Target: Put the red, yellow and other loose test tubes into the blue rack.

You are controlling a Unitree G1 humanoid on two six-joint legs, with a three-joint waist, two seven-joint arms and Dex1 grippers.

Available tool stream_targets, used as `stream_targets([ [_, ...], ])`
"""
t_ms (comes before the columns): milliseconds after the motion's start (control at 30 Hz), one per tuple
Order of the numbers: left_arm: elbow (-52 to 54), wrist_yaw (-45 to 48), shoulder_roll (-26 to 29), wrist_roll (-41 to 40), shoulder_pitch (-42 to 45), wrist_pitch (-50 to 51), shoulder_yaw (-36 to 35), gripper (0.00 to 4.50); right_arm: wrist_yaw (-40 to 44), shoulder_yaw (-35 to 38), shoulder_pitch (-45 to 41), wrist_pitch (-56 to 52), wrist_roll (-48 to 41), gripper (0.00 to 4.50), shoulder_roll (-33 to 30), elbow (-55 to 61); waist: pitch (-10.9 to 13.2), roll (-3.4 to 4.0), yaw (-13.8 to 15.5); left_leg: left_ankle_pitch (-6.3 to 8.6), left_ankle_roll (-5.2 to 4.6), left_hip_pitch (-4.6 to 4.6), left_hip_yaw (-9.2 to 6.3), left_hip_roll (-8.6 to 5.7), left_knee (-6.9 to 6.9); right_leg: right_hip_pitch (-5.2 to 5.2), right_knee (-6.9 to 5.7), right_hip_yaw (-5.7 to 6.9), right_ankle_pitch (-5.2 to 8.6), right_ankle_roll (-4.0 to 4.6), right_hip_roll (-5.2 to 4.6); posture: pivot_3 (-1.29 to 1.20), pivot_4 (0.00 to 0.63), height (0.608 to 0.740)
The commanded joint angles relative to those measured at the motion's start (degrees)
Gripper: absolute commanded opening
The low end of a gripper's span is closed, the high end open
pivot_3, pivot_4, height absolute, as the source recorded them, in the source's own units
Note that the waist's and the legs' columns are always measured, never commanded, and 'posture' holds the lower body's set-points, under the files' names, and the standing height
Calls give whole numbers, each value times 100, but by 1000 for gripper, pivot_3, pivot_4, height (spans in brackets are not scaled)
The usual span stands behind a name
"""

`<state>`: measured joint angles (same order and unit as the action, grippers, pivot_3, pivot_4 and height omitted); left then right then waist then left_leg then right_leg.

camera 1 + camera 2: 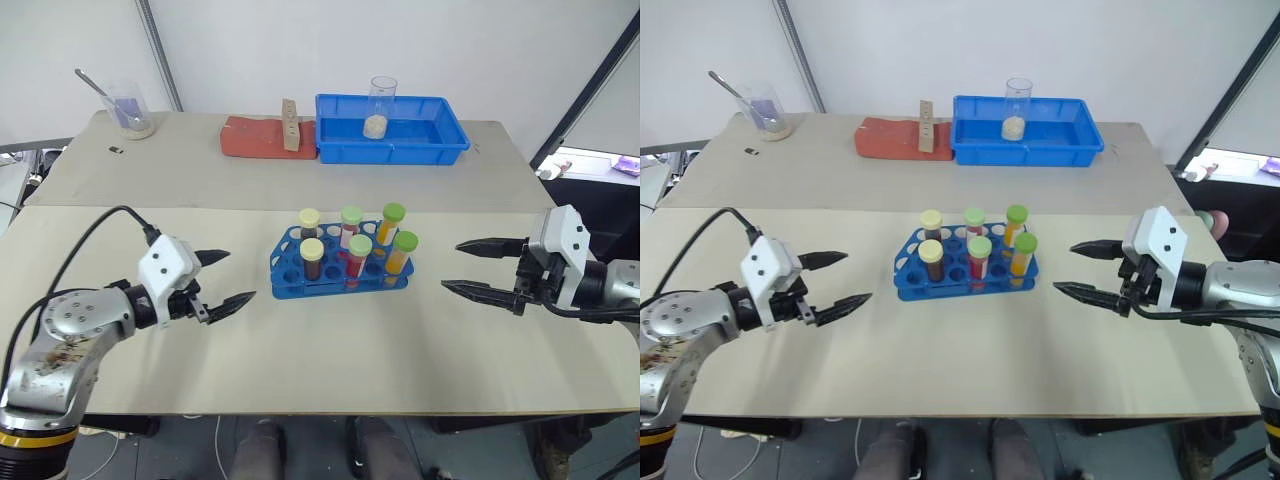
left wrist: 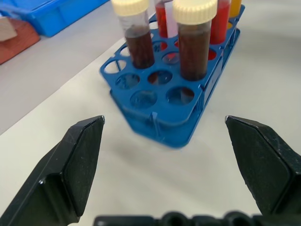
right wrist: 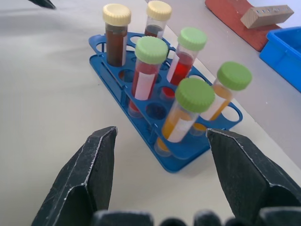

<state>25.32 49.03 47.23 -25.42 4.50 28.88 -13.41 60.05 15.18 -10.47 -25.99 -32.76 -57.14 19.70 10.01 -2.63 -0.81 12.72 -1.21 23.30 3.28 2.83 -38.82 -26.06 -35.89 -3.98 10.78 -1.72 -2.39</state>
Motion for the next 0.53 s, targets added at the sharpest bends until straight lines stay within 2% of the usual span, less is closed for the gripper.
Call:
stream_targets([
  [33, 166, -25, 119, -179, 4, 94, -355, 4469, 28, 333, -162, -15, -112, 3652, -89, -79, 0, 0, 0, 0, 0, 1, 2, 0, 0, -1, 0, -1, 0, 0, 0, 0, 150, 740],
  [133, 140, 15, 189, -241, -7, 153, -433, 4500, 93, 300, -148, -12, -50, 4459, -144, -91, 0, 0, 0, 0, 0, 3, 3, -1, 1, -1, 2, -1, 0, 0, -1, 0, 150, 740],
  [533, 189, 183, 335, -456, -114, 444, -438, 4500, 253, 182, 15, 48, 101, 4459, -196, 39, 0, 0, -1, 0, 0, 1, 6, 1, 5, -4, 2, -1, 1, 2, -1, 0, 150, 740],
])
